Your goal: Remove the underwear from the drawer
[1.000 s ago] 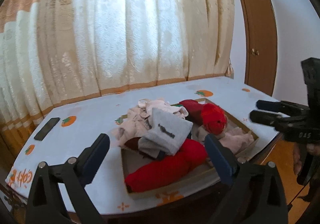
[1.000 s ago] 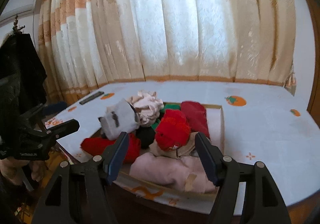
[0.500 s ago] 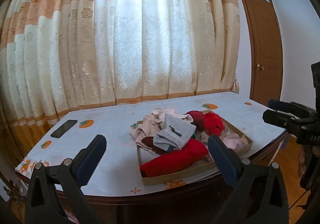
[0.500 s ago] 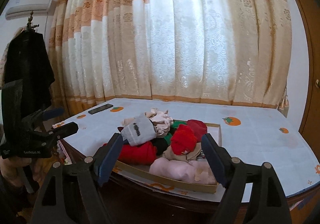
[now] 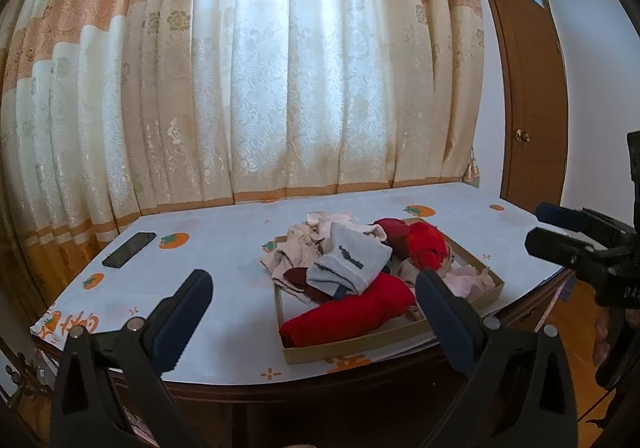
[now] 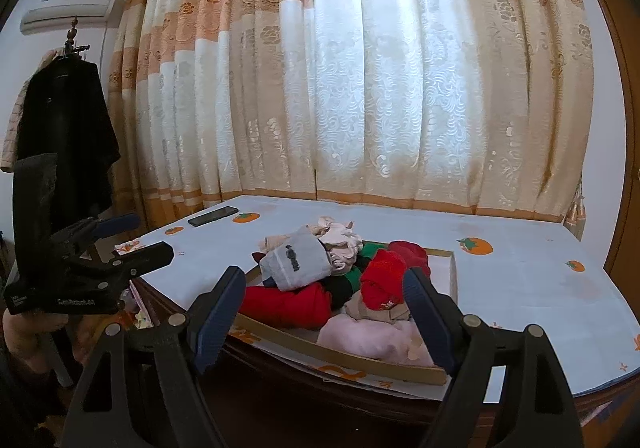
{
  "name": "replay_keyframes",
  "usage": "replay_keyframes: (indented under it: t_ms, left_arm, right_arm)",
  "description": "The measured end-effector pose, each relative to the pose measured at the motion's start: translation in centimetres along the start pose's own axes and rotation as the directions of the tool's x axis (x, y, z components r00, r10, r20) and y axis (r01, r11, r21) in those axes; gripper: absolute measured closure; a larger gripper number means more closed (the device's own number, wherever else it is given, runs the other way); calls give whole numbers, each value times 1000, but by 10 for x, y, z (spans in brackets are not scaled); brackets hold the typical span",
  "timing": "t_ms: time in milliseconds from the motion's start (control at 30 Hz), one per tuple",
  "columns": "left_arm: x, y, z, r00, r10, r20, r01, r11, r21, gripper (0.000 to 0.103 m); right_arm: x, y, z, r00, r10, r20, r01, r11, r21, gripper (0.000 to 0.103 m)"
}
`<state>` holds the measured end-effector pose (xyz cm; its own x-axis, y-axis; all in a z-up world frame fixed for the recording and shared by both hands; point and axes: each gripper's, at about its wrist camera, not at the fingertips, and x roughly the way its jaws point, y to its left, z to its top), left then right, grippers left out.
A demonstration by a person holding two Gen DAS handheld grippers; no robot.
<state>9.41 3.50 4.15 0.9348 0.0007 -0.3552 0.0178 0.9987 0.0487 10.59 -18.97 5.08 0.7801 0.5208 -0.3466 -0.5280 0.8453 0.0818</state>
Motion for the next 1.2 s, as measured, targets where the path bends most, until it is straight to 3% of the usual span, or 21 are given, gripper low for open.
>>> replay_keyframes:
  t_ms: [1200]
  left_arm:
    - [17,-11,12,999,43,-31,-41,998,46,0]
  right_arm:
    - [-1,1,1,1000,8,0,-8,1000,-13,20]
